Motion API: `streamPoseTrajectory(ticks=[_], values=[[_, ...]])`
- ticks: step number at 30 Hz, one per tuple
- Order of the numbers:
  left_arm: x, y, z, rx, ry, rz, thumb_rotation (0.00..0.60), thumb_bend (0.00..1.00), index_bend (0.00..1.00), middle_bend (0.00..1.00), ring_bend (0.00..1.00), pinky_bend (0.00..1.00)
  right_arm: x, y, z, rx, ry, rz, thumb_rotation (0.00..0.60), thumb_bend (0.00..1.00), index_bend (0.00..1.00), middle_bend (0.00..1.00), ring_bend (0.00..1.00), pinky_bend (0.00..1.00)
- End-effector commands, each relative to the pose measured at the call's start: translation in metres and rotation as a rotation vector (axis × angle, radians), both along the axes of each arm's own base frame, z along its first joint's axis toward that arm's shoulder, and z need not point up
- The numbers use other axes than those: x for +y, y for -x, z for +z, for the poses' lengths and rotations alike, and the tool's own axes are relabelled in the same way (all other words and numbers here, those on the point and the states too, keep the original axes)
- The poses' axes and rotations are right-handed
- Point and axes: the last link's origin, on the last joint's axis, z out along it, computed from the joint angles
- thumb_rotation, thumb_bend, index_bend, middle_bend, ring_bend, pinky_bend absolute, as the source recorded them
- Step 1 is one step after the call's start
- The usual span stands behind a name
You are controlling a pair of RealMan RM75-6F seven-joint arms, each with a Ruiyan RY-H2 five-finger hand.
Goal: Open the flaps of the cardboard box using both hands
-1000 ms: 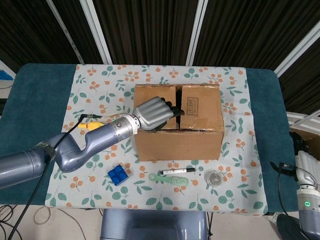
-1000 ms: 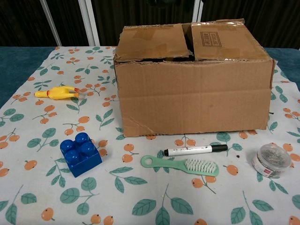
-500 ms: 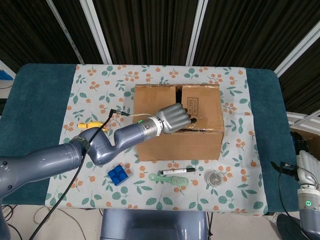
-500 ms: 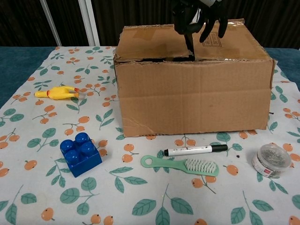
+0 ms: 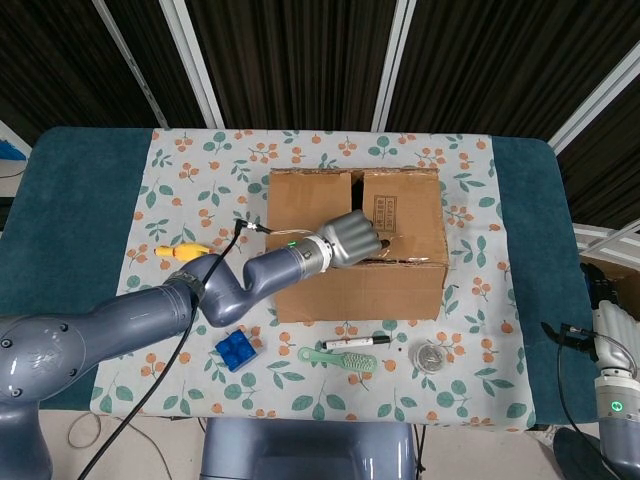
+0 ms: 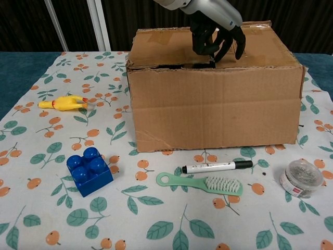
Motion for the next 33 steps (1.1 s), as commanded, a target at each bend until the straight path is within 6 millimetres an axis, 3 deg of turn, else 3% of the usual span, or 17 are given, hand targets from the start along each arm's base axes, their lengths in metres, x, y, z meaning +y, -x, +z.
streamPoseTrajectory(ticks=[1,11,22,33], values=[[0.001,0.002,0.0,0.005,-0.001,0.008,0.6,0.72,0.18,0.35,0.29,0.37,0.0,0.0,0.0,0.0,-0.001,0.001,0.6,0.25,0.0,0.0,0.0,0.21],[0.004,0.004,0.01,0.02,-0.012,0.009,0.6,0.77,0.22,0.45,0.37,0.44,0.0,0.0,-0.001,0.007,-0.001,0.003,0.6,0.25,0.0,0.0,0.0,0.21],[0.004,0.006,0.021,0.052,-0.014,0.01,0.6,0.8,0.24,0.47,0.44,0.5,0.0,0.0,0.0,0.01,0.004,0.005,0.6,0.26,0.0,0.0,0.0,0.21],[0.011,0.001,0.054,0.048,-0.069,-0.007,0.6,0.81,0.25,0.47,0.47,0.53,0.0,-0.001,0.0,0.014,0.003,0.009,0.6,0.26,0.0,0.0,0.0,0.21]])
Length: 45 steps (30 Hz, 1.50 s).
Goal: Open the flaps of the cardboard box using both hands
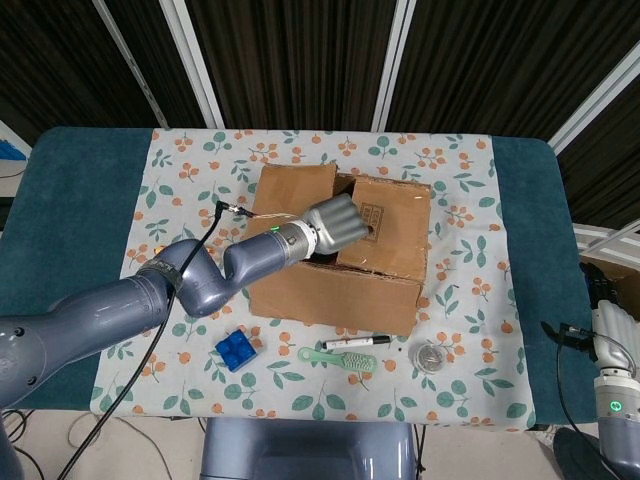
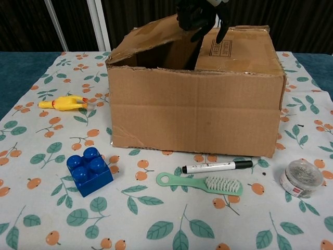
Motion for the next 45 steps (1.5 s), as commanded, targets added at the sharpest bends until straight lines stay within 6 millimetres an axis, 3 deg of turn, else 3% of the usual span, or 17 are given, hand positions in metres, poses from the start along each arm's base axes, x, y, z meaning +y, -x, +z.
streamPoseTrajectory(ticks=[1,18,45], values=[[0.002,0.001,0.011,0.004,-0.016,-0.002,0.6,0.81,0.25,0.47,0.47,0.53,0.0,0.0,0.0,0.001,0.001,0.001,0.6,0.26,0.0,0.0,0.0,0.21],[0.009,0.025,0.075,0.006,-0.123,0.026,0.6,0.81,0.25,0.47,0.47,0.53,0.001,-0.002,-0.001,0.005,-0.001,0.006,0.6,0.26,0.0,0.0,0.0,0.21],[0.001,0.066,0.137,0.019,-0.222,0.073,0.6,0.81,0.25,0.44,0.47,0.54,0.002,-0.003,-0.001,0.009,-0.005,0.01,0.6,0.26,0.0,0.0,0.0,0.21]])
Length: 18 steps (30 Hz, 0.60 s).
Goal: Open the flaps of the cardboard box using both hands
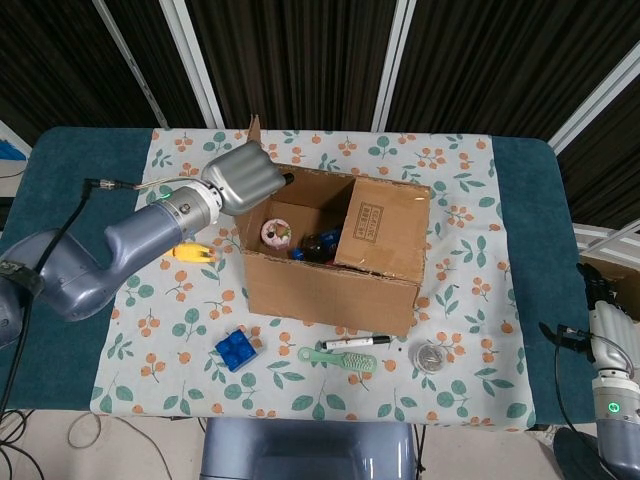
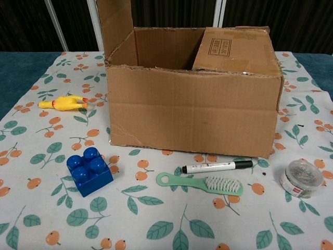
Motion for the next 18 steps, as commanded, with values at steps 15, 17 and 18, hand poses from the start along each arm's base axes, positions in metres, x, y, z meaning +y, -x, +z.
streamPoseTrajectory(ticks=[15,17,18], values=[[0.001,0.044,0.02,0.034,-0.043,0.082,0.6,0.81,0.25,0.43,0.47,0.54,0.001,-0.001,0.0,-0.001,0.0,0.004,0.6,0.26,0.0,0.0,0.0,0.21],[0.001,0.048,0.022,0.038,-0.047,0.09,0.6,0.81,0.25,0.43,0.47,0.54,0.001,-0.001,0.0,0.0,0.0,0.004,0.6,0.26,0.0,0.0,0.0,0.21],[0.001,0.05,0.022,0.04,-0.049,0.092,0.6,0.81,0.25,0.43,0.47,0.54,0.001,-0.001,0.0,0.001,0.0,0.004,0.6,0.26,0.0,0.0,0.0,0.21]])
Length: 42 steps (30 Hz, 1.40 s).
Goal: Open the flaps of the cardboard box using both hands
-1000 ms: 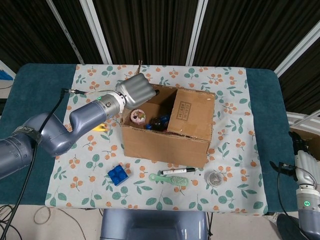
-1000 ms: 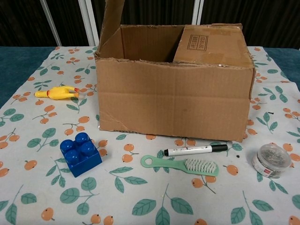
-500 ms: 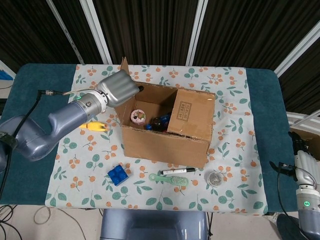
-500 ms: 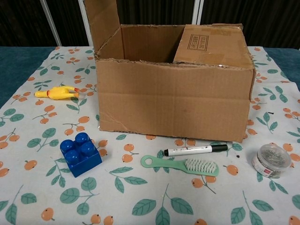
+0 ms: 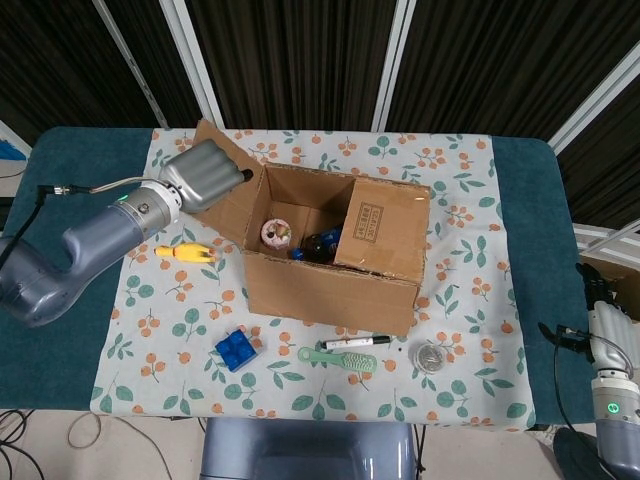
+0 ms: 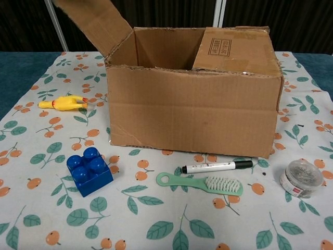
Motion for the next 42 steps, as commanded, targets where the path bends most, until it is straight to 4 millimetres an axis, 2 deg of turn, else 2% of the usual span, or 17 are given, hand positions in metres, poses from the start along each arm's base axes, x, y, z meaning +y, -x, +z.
streamPoseTrajectory(ticks=[1,9,12,15,17,20,23,26,34,37,42], values=[[0.0,0.007,0.002,0.01,-0.006,0.009,0.6,0.81,0.25,0.43,0.47,0.54,0.0,0.0,0.0,0.001,0.0,0.001,0.6,0.26,0.0,0.0,0.0,0.21],[0.001,0.027,0.003,0.02,-0.019,0.039,0.6,0.8,0.25,0.43,0.47,0.54,0.0,0.0,0.0,0.004,-0.001,0.001,0.6,0.26,0.0,0.0,0.0,0.21],[0.0,0.037,0.001,-0.005,-0.023,0.064,0.6,0.76,0.25,0.43,0.47,0.53,0.0,0.0,0.0,0.004,0.0,0.0,0.6,0.26,0.0,0.0,0.0,0.21],[0.0,0.046,0.001,-0.07,-0.043,0.09,0.6,0.59,0.24,0.41,0.46,0.51,0.0,0.001,0.001,0.005,0.002,0.0,0.6,0.26,0.0,0.0,0.0,0.21],[-0.002,0.052,0.001,-0.122,-0.062,0.102,0.6,0.48,0.21,0.36,0.42,0.46,0.0,0.0,0.0,0.001,0.001,0.0,0.6,0.26,0.0,0.0,0.0,0.21],[-0.011,0.07,0.002,-0.231,-0.091,0.159,0.6,0.3,0.12,0.21,0.26,0.32,0.0,0.0,-0.001,0.005,-0.003,0.003,0.6,0.26,0.0,0.0,0.0,0.21],[-0.026,0.088,0.003,-0.328,-0.138,0.183,0.6,0.18,0.05,0.05,0.1,0.19,-0.001,0.0,-0.001,0.007,-0.003,0.002,0.6,0.26,0.0,0.0,0.0,0.21],[-0.044,0.108,0.002,-0.436,-0.197,0.206,0.6,0.12,0.0,0.0,0.04,0.14,-0.002,0.001,0.0,0.012,0.002,0.0,0.6,0.26,0.0,0.0,0.0,0.21],[-0.106,0.166,-0.002,-0.661,-0.389,0.258,0.6,0.1,0.0,0.0,0.02,0.13,-0.005,-0.001,0.004,0.034,0.028,0.025,0.6,0.26,0.0,0.0,0.0,0.21],[-0.127,0.19,-0.005,-0.677,-0.453,0.307,0.6,0.1,0.0,0.0,0.02,0.13,-0.006,-0.002,0.006,0.052,0.035,0.033,0.6,0.26,0.0,0.0,0.0,0.21],[-0.153,0.219,-0.015,-0.696,-0.543,0.329,0.6,0.1,0.0,0.0,0.02,0.11,-0.01,-0.004,0.014,0.095,0.05,0.053,0.6,0.26,0.0,0.0,0.0,0.21]])
